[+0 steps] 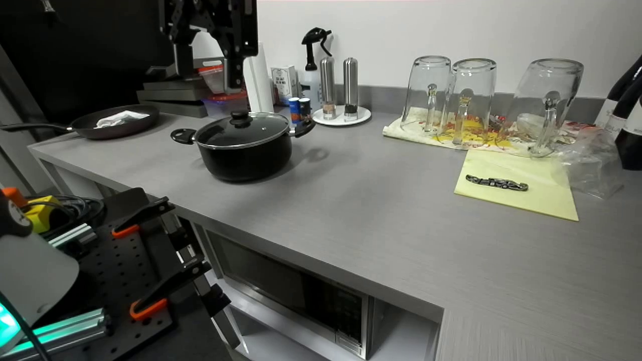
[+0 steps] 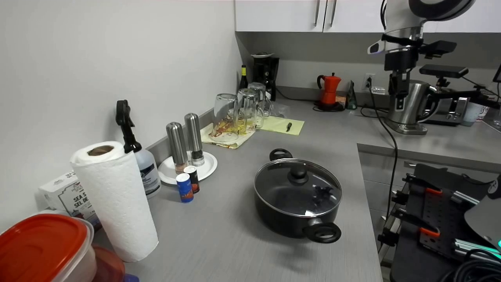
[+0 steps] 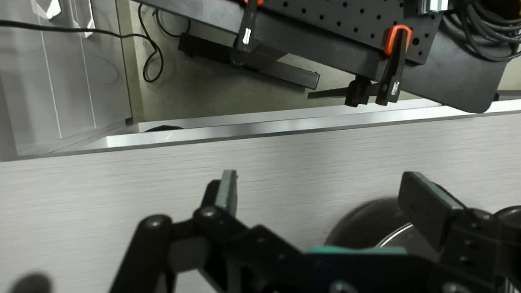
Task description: Remove the glass lid from the black pot.
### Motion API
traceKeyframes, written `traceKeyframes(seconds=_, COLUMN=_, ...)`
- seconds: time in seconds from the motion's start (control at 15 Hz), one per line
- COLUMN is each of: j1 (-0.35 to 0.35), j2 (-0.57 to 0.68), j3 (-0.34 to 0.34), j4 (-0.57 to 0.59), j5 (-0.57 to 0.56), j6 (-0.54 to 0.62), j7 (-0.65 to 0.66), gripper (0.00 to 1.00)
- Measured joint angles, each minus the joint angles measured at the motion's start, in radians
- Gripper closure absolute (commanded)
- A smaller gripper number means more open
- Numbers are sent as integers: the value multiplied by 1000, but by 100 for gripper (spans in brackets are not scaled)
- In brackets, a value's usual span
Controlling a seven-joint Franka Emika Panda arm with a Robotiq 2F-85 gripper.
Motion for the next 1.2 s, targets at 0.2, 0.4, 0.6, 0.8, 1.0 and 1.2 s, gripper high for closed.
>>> traceKeyframes(seconds=0.2, j1=54, j2=4, j3=58, j4=-35, j5=45, j6=70, j7=23, gripper=0)
traceKeyframes(seconds=0.4, j1=113, j2=23, j3=115, j4=-52, j5=87, j6=148, j7=59, gripper=0)
traceKeyframes(seconds=0.6, j1=164, j2=67, j3=172, j4=-52, j5=110, j6=240, j7=108, gripper=0)
traceKeyframes(seconds=0.8, j1=203, j2=135, j3=232, j4=-44, j5=113, j6=332, j7=161, gripper=0)
traceKeyframes(seconds=1.0, j1=228, j2=226, j3=288, j4=-17, j5=113, j6=411, j7=206, gripper=0)
traceKeyframes(seconds=1.2, j1=242, j2=326, j3=333, j4=34, j5=113, j6=469, j7=235, gripper=0)
